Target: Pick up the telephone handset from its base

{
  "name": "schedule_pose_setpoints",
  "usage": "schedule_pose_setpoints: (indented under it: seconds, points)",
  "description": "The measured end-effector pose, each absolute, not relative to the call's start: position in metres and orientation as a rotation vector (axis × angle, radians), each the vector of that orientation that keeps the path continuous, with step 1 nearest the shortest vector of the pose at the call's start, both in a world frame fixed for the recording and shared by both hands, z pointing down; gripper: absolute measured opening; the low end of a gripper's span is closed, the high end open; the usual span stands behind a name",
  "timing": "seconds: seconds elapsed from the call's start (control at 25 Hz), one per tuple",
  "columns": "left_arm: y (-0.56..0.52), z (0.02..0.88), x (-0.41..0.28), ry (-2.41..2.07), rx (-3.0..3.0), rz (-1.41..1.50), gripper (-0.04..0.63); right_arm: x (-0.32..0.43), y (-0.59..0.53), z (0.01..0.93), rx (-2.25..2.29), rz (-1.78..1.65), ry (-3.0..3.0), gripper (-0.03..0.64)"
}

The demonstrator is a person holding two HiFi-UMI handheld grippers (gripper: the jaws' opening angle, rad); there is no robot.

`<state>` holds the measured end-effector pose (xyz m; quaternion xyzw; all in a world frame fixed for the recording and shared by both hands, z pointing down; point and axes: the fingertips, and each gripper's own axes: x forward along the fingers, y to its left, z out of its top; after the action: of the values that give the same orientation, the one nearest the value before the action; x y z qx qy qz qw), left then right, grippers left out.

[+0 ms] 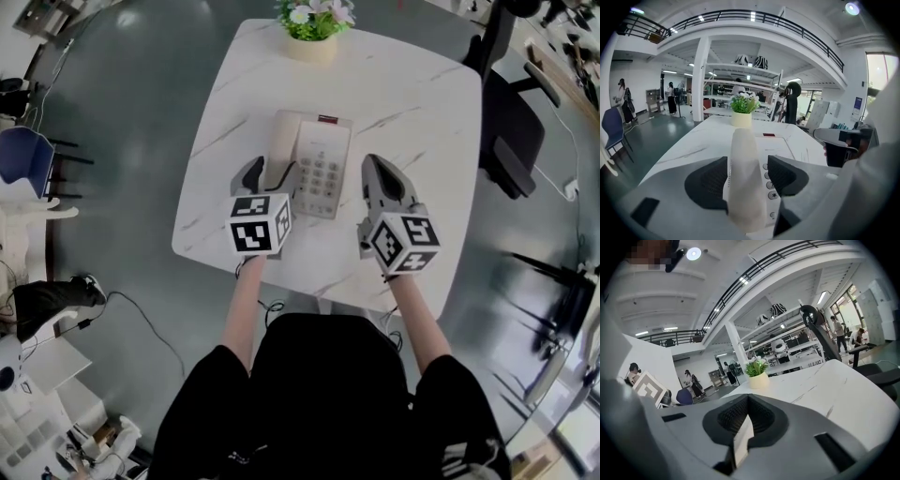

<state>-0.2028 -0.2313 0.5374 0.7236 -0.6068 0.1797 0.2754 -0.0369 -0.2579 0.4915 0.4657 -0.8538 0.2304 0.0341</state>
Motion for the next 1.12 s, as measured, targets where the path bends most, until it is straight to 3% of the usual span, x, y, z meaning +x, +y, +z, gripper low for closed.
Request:
schedule_pose_setpoints:
  seconds: [1.12]
  points:
    - [-0.246,0.561,-0.203,-1.633,1.882,0.538,0.207,-0.034,-0.257,0.509,1.454,0.750,-2.588,-0.009]
